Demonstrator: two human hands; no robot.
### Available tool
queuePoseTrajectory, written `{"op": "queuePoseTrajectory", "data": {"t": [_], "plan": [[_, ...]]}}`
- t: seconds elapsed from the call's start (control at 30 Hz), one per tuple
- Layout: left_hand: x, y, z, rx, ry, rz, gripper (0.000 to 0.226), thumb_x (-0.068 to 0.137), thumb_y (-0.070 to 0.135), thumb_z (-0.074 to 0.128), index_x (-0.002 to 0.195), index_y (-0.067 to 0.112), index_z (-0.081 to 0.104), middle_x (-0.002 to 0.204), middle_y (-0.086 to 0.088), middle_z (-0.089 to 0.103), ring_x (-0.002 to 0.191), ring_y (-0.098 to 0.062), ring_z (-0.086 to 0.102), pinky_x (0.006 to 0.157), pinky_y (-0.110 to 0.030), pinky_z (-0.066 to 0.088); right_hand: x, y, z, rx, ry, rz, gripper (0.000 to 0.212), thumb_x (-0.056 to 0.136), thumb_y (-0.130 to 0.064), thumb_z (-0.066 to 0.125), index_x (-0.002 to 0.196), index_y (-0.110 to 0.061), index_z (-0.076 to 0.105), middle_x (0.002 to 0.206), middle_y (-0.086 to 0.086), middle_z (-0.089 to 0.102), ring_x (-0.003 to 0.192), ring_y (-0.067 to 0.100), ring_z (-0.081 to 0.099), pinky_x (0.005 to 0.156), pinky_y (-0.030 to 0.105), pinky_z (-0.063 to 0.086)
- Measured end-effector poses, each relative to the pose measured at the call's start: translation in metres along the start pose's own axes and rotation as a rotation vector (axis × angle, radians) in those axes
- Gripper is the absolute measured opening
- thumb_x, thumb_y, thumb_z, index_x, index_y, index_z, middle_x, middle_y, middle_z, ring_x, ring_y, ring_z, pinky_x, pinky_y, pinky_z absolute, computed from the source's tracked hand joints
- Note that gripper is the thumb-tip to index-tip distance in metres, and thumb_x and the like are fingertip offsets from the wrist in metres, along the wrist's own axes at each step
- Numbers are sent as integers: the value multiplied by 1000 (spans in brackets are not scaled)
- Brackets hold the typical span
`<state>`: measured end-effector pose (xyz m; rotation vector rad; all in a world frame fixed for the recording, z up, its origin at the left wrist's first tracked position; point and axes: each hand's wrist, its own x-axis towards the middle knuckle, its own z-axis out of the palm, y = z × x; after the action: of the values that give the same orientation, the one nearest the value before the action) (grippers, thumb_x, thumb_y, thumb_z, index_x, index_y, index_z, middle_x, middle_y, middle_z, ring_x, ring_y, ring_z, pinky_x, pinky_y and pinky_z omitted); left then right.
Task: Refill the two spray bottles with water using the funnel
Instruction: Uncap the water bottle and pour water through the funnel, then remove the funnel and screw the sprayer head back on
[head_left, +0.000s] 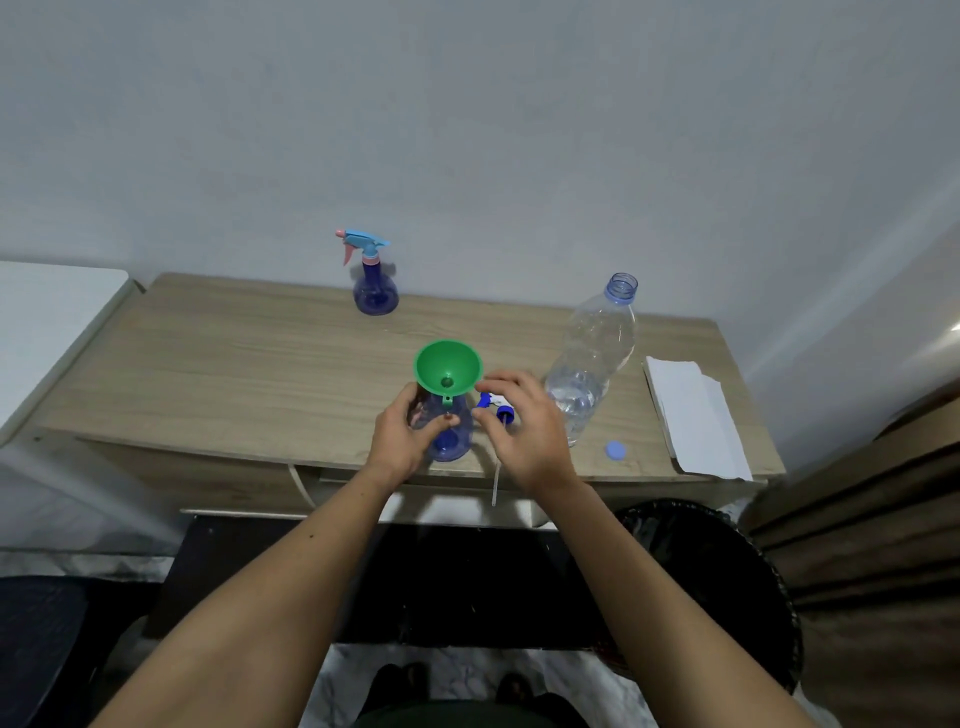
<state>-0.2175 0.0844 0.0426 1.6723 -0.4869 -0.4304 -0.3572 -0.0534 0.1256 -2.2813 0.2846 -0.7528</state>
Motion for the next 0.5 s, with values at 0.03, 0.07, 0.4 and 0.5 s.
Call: {"op": "queuePoseTrajectory", "data": {"t": [0.03, 0.07, 0.4, 0.5], "plan": [[0, 1, 0, -3, 0, 1, 52, 79, 10, 90, 124, 18, 65, 115, -6, 76, 112, -25, 72, 102, -42, 57, 7, -3, 4, -22, -24, -15, 27, 88, -11, 79, 114, -10, 76, 122, 3, 67, 116, 19, 63, 104, 21, 45], [0, 1, 0, -3, -1, 4, 51, 78, 13, 90, 123, 19, 65, 114, -5, 76, 109, -23, 72, 100, -41, 57, 13, -5, 8, -51, -49, -30, 28, 88, -11, 78, 115, -12, 76, 122, 2, 68, 116, 20, 61, 104, 19, 42], [1, -3, -1, 21, 19, 19, 54, 76, 9, 92, 124, 16, 67, 111, 3, 75, 99, -3, 70, 94, -23, 55, 46, 3, 9, -178, -8, -107, 9, 90, -15, 78, 99, -16, 81, 100, -2, 73, 99, 25, 64, 91, 25, 44], [1, -3, -2, 17, 15, 23, 55, 78, 7, 91, 127, 17, 67, 118, 3, 76, 106, -6, 72, 94, -20, 54, 60, 4, 2, -93, 62, -40, 9, 92, -12, 78, 100, -13, 81, 98, -3, 74, 83, 13, 65, 83, 24, 52]]}}
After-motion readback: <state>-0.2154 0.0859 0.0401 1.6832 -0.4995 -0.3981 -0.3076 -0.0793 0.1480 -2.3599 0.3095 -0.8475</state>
